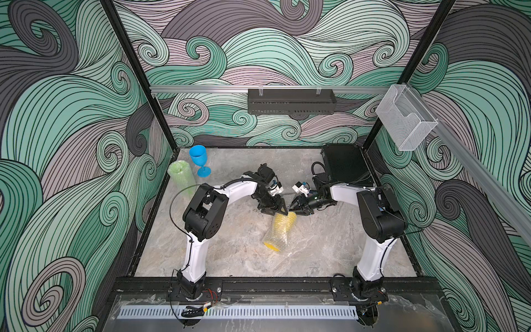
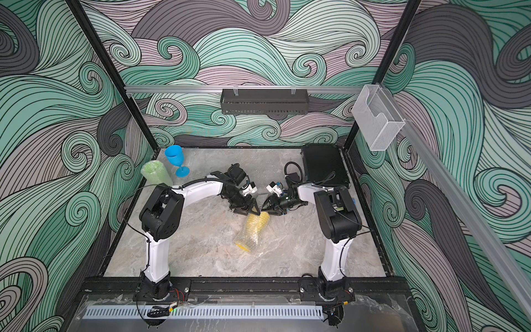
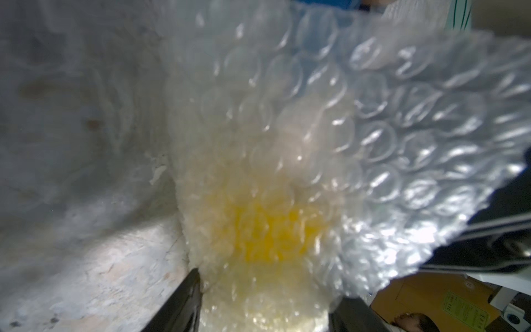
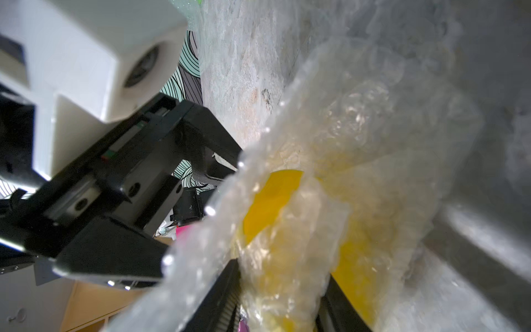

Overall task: Wrap wine glasses in bubble wrap
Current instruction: Adjust the bubble wrap at the center of the board.

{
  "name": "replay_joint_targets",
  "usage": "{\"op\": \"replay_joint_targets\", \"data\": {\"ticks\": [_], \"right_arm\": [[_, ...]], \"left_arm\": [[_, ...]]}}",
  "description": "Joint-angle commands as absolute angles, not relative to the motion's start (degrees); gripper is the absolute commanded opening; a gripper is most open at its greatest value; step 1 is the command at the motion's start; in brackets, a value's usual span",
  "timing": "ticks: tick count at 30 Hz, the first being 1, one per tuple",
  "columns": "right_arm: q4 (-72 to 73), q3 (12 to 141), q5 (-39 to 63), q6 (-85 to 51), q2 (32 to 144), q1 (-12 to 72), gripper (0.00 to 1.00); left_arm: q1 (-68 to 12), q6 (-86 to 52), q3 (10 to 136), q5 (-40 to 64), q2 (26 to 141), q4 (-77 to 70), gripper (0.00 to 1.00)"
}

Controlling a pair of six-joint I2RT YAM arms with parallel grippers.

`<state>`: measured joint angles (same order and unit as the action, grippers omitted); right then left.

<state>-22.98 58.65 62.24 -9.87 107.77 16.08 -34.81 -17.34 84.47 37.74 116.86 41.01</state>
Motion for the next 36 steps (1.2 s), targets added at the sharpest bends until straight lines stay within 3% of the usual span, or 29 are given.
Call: {"op": "replay_joint_targets", "data": {"ticks": [1,10,13,23,32,36], "right_arm": [[-22.55,55.39,67.56,-9.14,105.60,17.14,0.44],[-22.91,52.90,66.37,-8.83,104.71,18.48,0.43],[-24.59,53.78,65.74,-7.79,105.98,18.98,0.41],[-25.19,54.44,65.74,-7.56,108.62,20.50,0.30],[-24.31,55.40,68.10,-9.41,108.85,20.49,0.03],[-24.28,55.92,67.25,-11.49,103.83,20.50,0.00]], "left_arm": [[-34.89,-16.76,82.68,32.34,119.00,43.29,0.65],[-34.68,-7.81,87.51,40.48,115.06,52.58,0.80],[-34.71,-3.34,87.67,40.16,112.15,56.47,0.98],[-34.72,10.66,79.59,25.50,97.00,60.86,0.99],[-34.05,20.92,64.82,13.07,82.16,54.68,0.99],[-30.72,21.08,62.59,11.34,76.36,52.34,0.99]]}}
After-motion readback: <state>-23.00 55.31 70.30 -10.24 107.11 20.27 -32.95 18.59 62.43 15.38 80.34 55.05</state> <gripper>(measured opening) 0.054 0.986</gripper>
